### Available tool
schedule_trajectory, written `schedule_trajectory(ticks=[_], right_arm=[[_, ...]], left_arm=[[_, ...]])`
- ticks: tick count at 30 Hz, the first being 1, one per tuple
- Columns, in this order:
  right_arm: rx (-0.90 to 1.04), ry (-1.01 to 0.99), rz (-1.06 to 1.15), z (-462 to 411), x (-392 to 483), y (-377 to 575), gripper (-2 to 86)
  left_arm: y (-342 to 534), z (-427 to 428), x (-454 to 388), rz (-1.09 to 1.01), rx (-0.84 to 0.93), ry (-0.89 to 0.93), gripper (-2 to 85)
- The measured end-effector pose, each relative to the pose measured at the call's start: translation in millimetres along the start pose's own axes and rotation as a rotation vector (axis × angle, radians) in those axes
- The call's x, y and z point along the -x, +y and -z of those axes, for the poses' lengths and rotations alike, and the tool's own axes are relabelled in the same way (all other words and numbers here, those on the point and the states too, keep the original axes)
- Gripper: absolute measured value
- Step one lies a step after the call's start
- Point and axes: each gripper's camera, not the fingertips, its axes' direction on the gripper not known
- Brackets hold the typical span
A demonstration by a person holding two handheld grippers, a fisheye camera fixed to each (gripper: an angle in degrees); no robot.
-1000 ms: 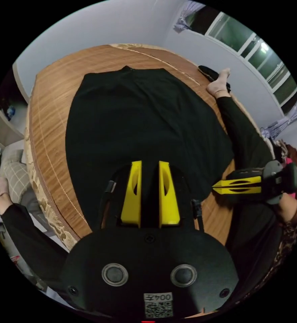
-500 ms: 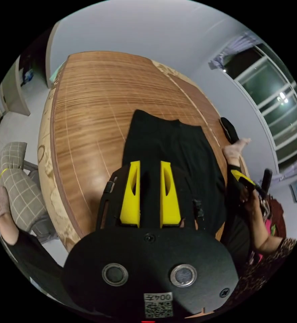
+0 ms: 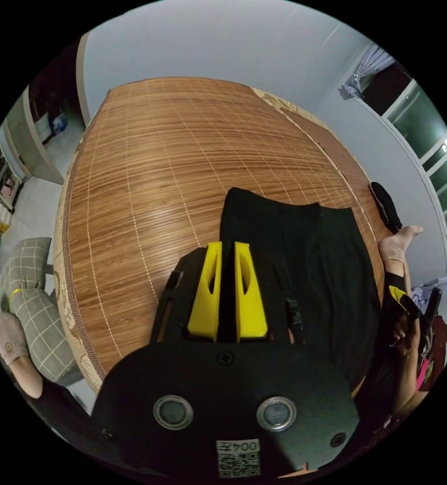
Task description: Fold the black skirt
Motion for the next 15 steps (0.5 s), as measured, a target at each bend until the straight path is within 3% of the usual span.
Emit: schedule_trajectory(ticks=[11,15], right_arm=[[0.23,0.129,0.056,-32.0,7.8,-44.6,11.2],[0.217,0.17,0.088,-34.5,16.6,-56.8,10.2]], left_arm=[[26.3,5.5,-2.5,0.007,-0.038,-0.075,2.2],[41.9,24.1,-3.2,0.022,-0.051,-0.092,2.6]])
